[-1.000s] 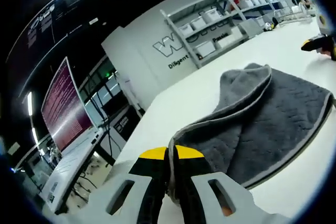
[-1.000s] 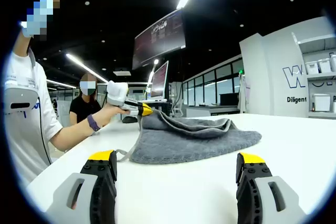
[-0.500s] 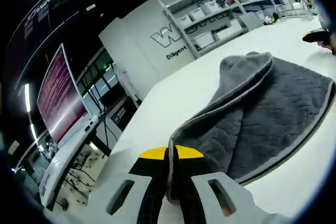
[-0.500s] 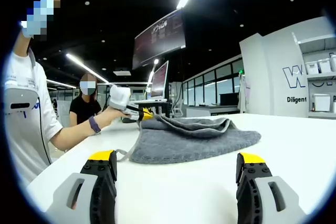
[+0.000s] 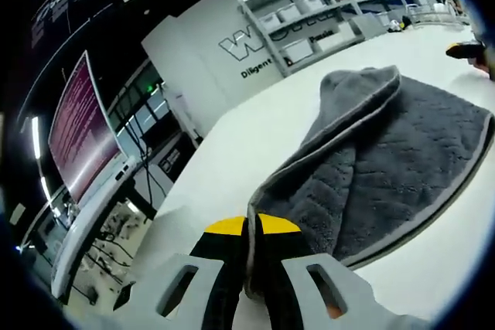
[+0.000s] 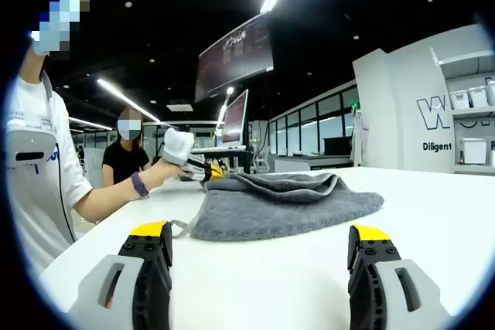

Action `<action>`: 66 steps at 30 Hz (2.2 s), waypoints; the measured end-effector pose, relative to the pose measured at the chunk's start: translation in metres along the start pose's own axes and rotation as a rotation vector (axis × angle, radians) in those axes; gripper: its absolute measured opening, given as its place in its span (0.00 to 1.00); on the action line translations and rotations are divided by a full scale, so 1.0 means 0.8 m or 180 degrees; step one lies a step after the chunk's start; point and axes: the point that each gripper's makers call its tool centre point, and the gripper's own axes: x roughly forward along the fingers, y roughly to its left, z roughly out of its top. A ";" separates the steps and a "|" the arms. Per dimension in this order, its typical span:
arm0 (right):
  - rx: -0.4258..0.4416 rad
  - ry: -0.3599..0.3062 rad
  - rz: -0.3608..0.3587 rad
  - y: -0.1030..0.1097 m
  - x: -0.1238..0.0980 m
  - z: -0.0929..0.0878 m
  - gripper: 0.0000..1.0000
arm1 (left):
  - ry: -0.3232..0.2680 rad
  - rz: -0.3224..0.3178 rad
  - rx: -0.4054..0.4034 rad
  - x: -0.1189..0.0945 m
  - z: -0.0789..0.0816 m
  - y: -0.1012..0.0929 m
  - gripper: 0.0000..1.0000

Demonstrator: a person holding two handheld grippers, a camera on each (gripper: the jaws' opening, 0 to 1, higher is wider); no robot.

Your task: Open the folded towel by lifting each exposed corner and separating the folded layers until the towel lies flat within the target outline without major curled edges

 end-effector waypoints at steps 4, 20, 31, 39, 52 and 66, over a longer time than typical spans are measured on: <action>-0.0001 0.0001 0.0000 0.000 0.000 0.000 0.96 | 0.0053 -0.0005 0.0043 0.000 -0.004 -0.002 0.03; -0.0001 0.0004 0.0001 0.002 0.000 -0.001 0.96 | 0.0135 -0.0065 -0.0013 0.003 -0.011 -0.006 0.03; 0.0002 0.0004 0.0001 0.001 0.000 -0.001 0.96 | 0.0215 -0.0136 -0.0074 0.005 -0.019 -0.011 0.03; 0.0010 -0.0006 0.0001 0.001 -0.001 0.000 0.96 | 0.0253 -0.0172 -0.0149 0.005 -0.024 -0.013 0.03; 0.0011 0.0005 0.0000 0.001 -0.001 -0.001 0.96 | 0.0256 -0.0210 -0.0182 0.007 -0.026 -0.014 0.03; 0.0010 0.0021 0.0003 -0.001 -0.001 -0.002 0.96 | -0.0338 -0.0290 -0.0646 -0.012 -0.001 0.000 0.06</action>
